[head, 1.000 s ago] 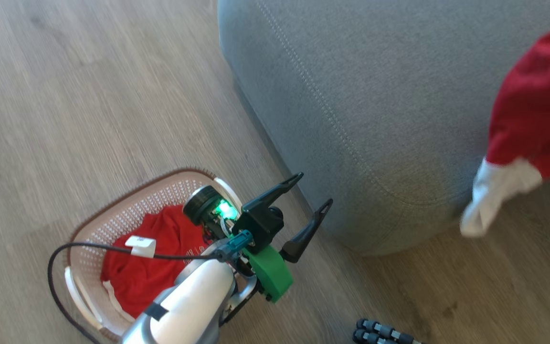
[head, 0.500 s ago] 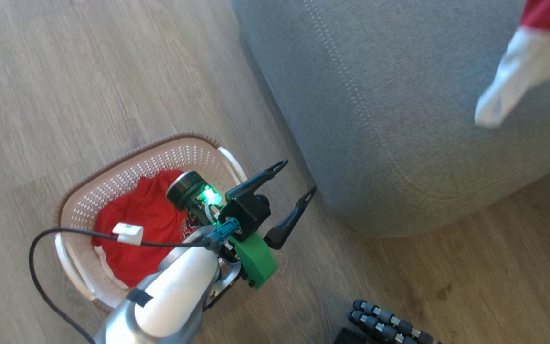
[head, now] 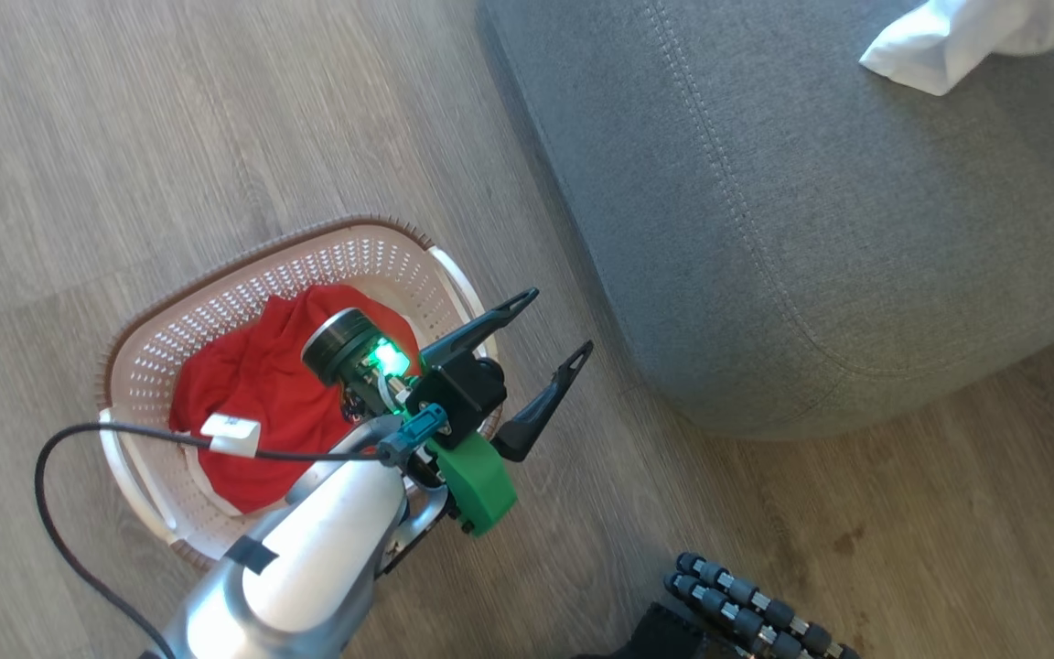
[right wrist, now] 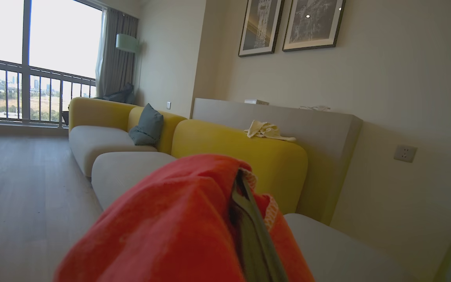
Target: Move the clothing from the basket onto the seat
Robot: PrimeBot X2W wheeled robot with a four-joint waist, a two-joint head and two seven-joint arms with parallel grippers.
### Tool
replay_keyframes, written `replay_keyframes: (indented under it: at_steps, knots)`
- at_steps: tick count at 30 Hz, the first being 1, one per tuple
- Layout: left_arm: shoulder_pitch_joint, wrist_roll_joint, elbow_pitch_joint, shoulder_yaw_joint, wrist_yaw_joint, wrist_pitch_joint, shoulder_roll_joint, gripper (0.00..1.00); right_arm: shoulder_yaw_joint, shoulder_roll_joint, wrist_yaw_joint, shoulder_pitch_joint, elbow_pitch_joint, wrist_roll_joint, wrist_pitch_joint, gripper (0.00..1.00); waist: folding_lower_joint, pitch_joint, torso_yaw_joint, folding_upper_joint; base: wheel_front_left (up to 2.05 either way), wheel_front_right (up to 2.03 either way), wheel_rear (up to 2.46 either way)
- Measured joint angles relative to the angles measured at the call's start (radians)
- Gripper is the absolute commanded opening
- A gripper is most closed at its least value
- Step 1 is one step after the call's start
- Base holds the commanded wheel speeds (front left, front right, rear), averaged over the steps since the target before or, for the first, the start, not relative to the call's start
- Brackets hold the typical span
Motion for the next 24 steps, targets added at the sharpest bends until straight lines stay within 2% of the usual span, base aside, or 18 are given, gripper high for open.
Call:
replay_keyframes:
  at_steps: [10, 16, 24]
  knots:
    - [-0.015, 0.000, -0.011, -0.004, 0.000, 0.000, 0.015, 1.00, -0.028, 0.071, 0.000, 0.067, 0.231, 0.000, 0.000, 0.00, 0.0000, 0.037, 0.002, 0.0000, 0.00, 0.00, 0.00]
    - [-0.016, 0.002, -0.012, -0.011, 0.000, 0.000, 0.036, 1.00, 0.030, 0.107, 0.000, 0.053, 0.430, 0.029, 0.022, 0.00, 0.0000, 0.052, 0.013, 0.0000, 0.00, 0.00, 0.00]
    - [-0.016, 0.002, -0.026, -0.011, 0.000, 0.000, 0.035, 1.00, 0.061, 0.094, 0.000, 0.011, 0.500, 0.026, 0.078, 0.00, -0.0001, 0.063, 0.032, 0.0000, 0.00, 0.00, 0.00]
